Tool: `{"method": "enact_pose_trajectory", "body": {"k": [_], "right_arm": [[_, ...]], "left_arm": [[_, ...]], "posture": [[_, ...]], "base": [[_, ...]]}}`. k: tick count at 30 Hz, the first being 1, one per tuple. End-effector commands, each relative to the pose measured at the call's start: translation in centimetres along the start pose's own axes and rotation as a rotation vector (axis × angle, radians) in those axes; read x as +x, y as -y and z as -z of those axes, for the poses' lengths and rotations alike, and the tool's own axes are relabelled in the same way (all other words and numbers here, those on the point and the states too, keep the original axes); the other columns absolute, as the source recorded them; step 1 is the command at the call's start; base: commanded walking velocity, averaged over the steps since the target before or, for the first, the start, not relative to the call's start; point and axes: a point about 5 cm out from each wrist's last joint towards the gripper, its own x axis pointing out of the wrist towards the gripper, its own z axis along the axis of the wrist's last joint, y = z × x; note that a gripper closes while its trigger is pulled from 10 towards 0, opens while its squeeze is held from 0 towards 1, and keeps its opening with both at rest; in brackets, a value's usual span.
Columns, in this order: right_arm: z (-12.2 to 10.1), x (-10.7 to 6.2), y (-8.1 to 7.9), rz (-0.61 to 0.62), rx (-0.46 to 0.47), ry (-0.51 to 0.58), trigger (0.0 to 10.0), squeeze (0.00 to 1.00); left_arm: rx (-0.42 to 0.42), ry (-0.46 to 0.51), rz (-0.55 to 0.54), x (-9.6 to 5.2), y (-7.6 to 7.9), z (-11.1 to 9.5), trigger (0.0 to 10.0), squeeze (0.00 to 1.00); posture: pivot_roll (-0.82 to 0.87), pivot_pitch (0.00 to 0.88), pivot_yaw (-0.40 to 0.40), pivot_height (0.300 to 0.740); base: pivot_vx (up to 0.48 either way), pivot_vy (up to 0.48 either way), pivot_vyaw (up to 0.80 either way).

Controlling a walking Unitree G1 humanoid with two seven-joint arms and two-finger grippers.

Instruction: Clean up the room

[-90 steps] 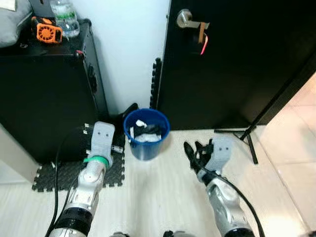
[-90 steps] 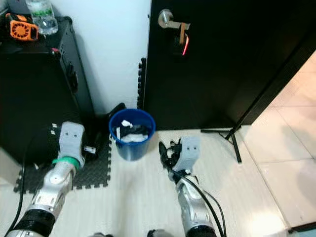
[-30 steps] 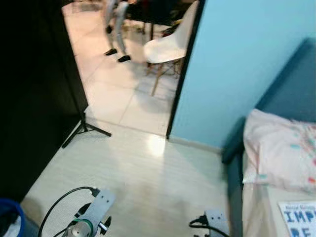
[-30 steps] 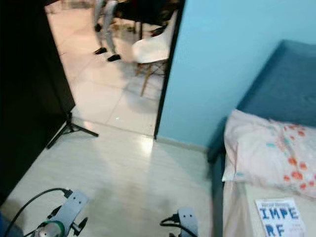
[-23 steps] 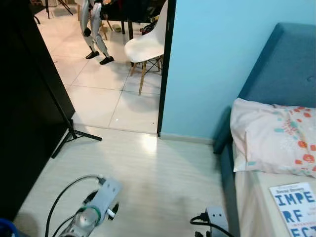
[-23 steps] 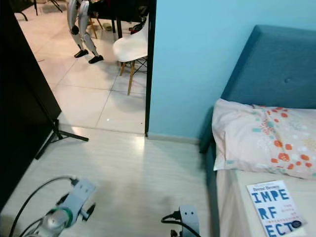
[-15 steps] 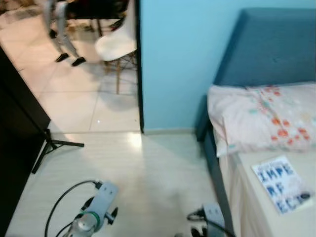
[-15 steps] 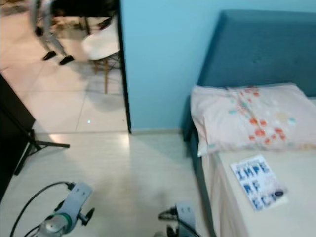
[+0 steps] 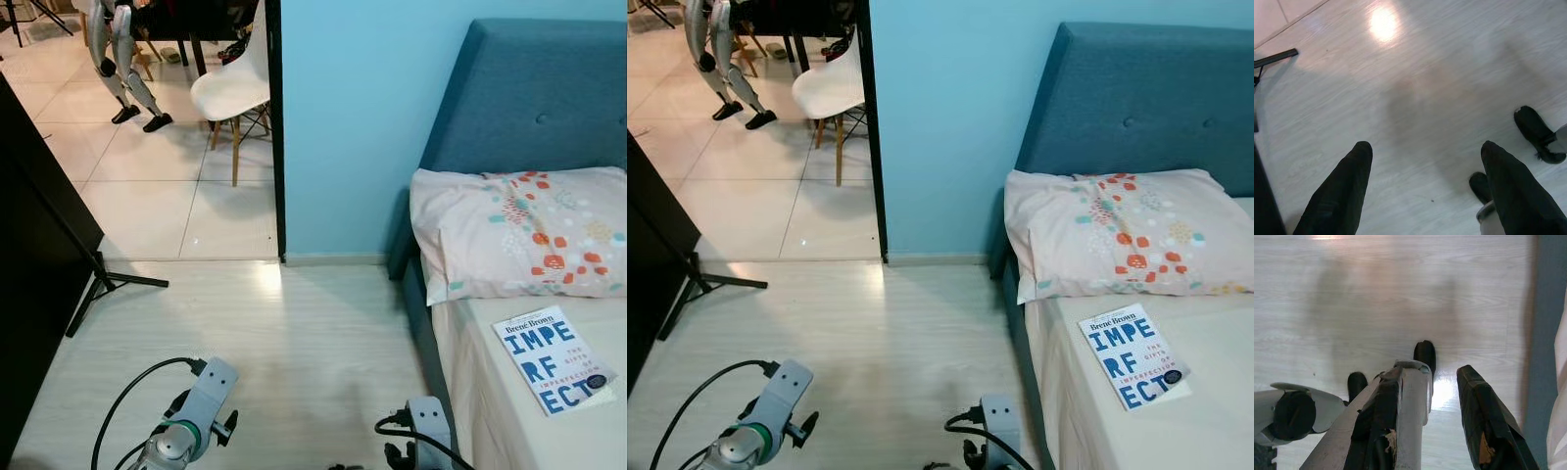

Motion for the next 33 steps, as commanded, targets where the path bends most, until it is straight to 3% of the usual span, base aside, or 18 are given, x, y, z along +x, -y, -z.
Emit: {"method": "enact_pose_trajectory", "body": {"k": [1,33], "right_arm": [[0.69,-0.19,-0.06,0.002,0.011,-0.019,10.0,0.00],[1.01,-0.31,-0.02,0.001,0.009,-0.026,10.0,0.00]], "left_arm": [[-0.009,-0.034,0.012,-0.23,0.37,0.97,10.0,0.00],[-0.004,-0.025,0.017,-0.21,0.52,0.86,10.0,0.00]], "posture": [[0.00,0.022,0.058,0.720],[-0.01,0.028,0.061,0.720]], "base": [[-0.304,0.000,0.00],[-0.396,0.000,0.00]]}}
